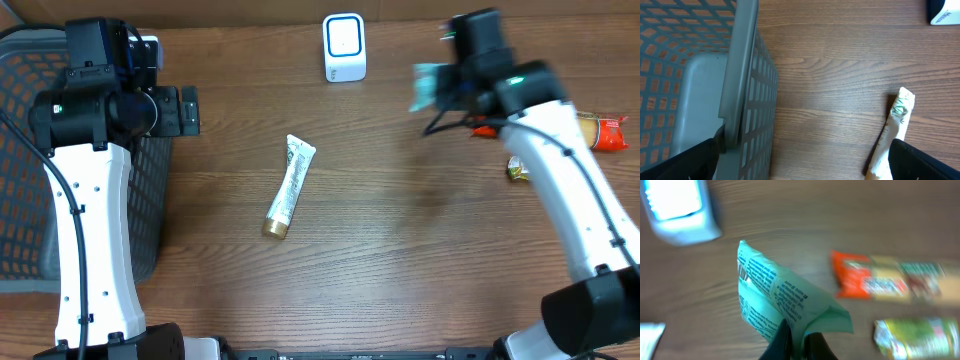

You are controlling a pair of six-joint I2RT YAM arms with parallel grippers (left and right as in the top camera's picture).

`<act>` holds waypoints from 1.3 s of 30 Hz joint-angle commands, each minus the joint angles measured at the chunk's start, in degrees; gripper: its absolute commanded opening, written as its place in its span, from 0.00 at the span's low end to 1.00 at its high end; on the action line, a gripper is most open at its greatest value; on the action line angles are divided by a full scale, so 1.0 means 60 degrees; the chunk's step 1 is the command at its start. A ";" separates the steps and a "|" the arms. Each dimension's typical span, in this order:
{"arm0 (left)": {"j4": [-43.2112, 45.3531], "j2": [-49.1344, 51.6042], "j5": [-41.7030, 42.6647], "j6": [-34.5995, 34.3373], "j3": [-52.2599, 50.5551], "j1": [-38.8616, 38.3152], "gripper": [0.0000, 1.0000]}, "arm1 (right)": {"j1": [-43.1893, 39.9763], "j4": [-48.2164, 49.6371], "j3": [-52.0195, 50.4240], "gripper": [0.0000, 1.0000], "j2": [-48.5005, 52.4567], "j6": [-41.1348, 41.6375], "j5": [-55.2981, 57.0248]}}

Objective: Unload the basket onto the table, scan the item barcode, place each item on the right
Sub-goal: 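Carry the tissue pack right and release it on the spaghetti pack, then move the right gripper to the white tube and grasp it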

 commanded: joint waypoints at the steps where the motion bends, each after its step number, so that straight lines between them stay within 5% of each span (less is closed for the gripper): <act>1: 0.0029 0.0080 0.0055 0.0146 0.0084 0.0051 0.99 | -0.1446 -0.0208 -0.0084 0.04 0.0018 0.2455 -0.0098; 13: 0.0029 0.0080 0.0055 0.0146 0.0084 0.0051 1.00 | -0.4186 0.0477 -0.1537 0.05 0.0692 0.2881 -0.0506; 15: 0.0029 0.0080 0.0055 0.0146 0.0084 0.0051 1.00 | -0.4306 0.0459 -0.1563 0.22 0.0692 0.2860 -0.0506; 18: 0.0029 0.0080 0.0055 0.0146 0.0084 0.0051 1.00 | -0.4346 0.0433 -0.1559 0.60 0.0688 0.2732 -0.0503; 20: 0.0029 0.0080 0.0055 0.0146 0.0084 0.0051 1.00 | -0.4346 0.0393 -0.1523 0.68 0.0688 0.2481 -0.0503; 27: 0.0026 0.0080 0.0051 0.0146 0.0084 0.0051 1.00 | -0.4069 -0.0874 -0.0492 0.76 0.0594 0.2229 -0.0863; 31: 0.0029 0.0080 0.0051 0.0146 0.0084 0.0051 1.00 | -0.3395 -0.1209 0.0044 0.76 0.0470 0.1486 -0.2962; 39: 0.0029 0.0080 0.0055 0.0146 0.0084 0.0051 1.00 | -0.0630 -0.0576 -0.0306 0.85 0.0565 0.1333 -0.4860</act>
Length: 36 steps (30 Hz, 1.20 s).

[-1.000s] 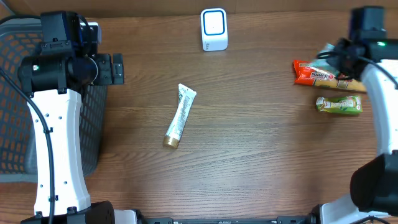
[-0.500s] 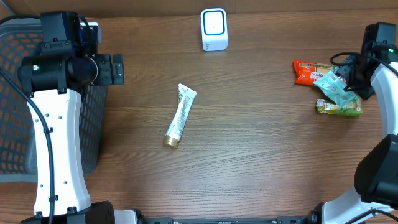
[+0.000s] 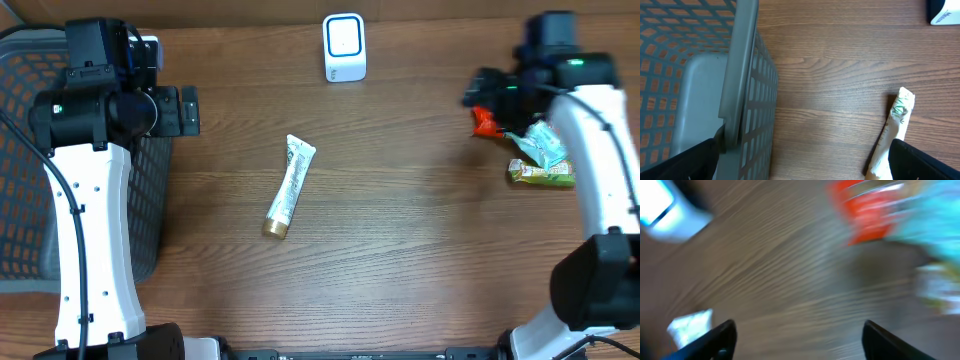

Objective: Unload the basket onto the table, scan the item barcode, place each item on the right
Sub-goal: 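Move the right gripper to the white tube and grasp it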

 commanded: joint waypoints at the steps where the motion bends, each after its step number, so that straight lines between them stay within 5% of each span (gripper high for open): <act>1: 0.0026 0.0080 0.0055 0.0146 0.0084 0.0051 1.00 | 0.1337 0.0419 -0.0204 0.86 -0.0153 -0.0182 -0.0856; 9: 0.0026 0.0080 0.0055 0.0146 0.0084 0.0051 1.00 | 0.3891 0.2397 -0.1115 0.85 0.0685 0.0310 -0.0809; 17: 0.0026 0.0080 0.0051 0.0146 0.0084 0.0055 1.00 | 0.5501 0.4051 -0.1177 0.73 0.2146 0.0831 -0.0528; 24: 0.0026 0.0080 0.0055 0.0146 0.0084 0.0051 1.00 | 0.6226 0.5577 -0.1177 0.75 0.2659 0.0222 0.2404; 36: 0.0026 0.0080 0.0051 0.0146 0.0084 0.0066 1.00 | 0.6335 0.6561 -0.1177 0.76 0.3067 -0.0186 0.2568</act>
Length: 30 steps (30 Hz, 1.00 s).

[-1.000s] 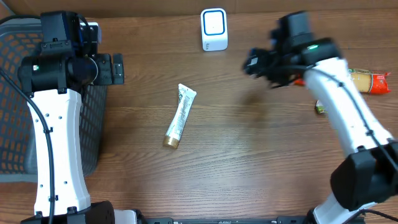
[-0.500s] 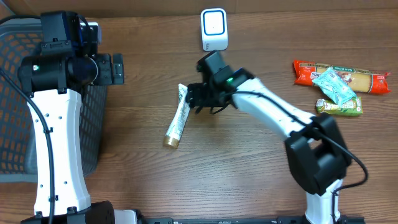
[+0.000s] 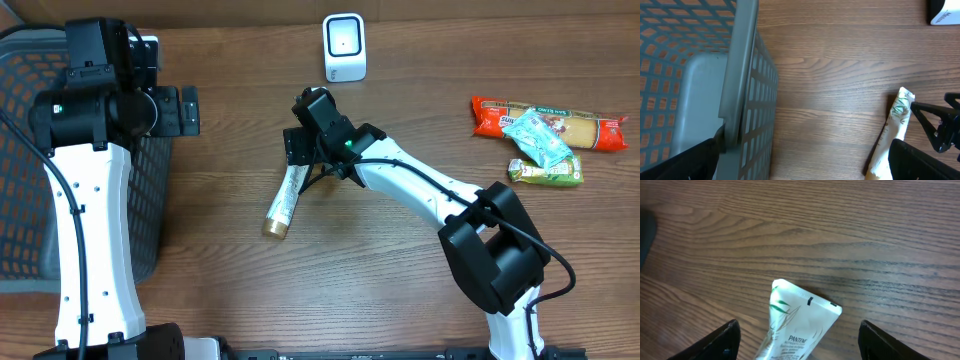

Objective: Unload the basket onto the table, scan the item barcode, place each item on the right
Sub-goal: 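Move the right gripper to the white tube and grasp it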

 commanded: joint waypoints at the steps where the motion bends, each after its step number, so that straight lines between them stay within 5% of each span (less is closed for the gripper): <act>1: 0.0029 0.0080 0.0055 0.0146 0.0084 0.0066 1.00 | 0.0011 0.0036 -0.0015 0.76 0.0433 -0.0138 0.0226; 13: 0.0029 0.0080 0.0055 0.0146 0.0084 0.0051 0.99 | 0.0007 -0.0357 -0.0015 0.74 0.0710 -0.0175 0.0273; 21: 0.0029 0.0080 0.0055 0.0146 0.0084 0.0047 0.99 | -0.0084 -0.2280 0.0007 0.69 0.0707 -0.0171 0.1384; 30: 0.0029 0.0080 0.0055 0.0146 0.0084 0.0051 0.99 | -0.0084 -0.5140 0.0656 0.70 0.0707 0.0157 0.0000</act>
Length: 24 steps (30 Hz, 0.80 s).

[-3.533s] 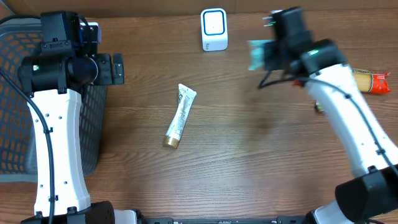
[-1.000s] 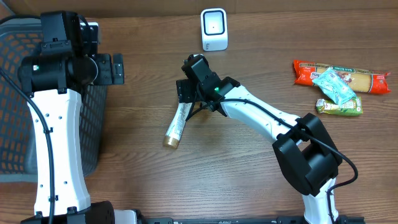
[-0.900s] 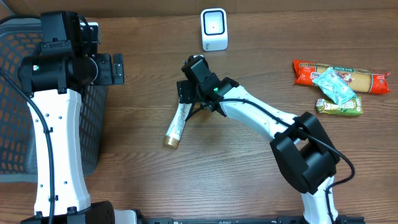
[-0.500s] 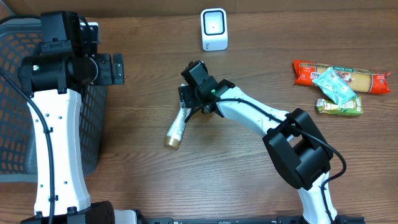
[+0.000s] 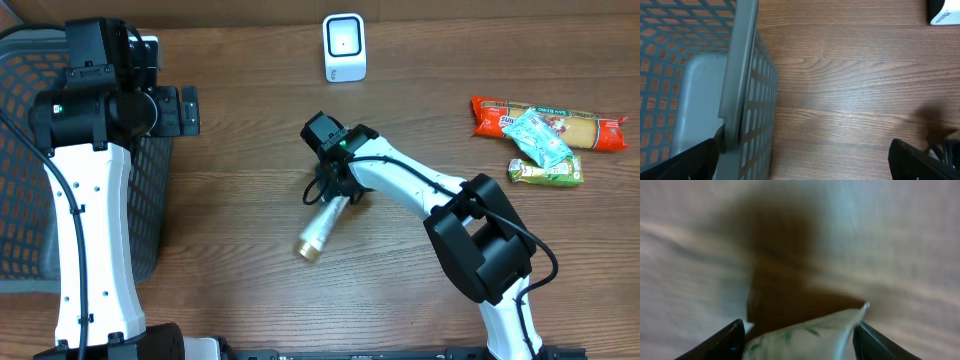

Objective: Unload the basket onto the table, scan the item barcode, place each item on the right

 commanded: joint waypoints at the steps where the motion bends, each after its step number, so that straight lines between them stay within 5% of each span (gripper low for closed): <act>1: 0.0029 0.0080 0.0055 0.0146 0.0084 0.0051 0.99 | -0.0029 -0.0714 0.0499 0.70 0.0044 0.0138 -0.0572; 15: 0.0029 0.0080 0.0055 0.0146 0.0084 0.0051 1.00 | -0.0091 -0.5056 0.3774 0.83 0.0044 -0.0492 -0.0663; 24: 0.0029 0.0080 0.0055 0.0146 0.0084 0.0051 1.00 | -0.0055 -0.6535 0.2240 0.82 0.0047 -0.0801 -0.0994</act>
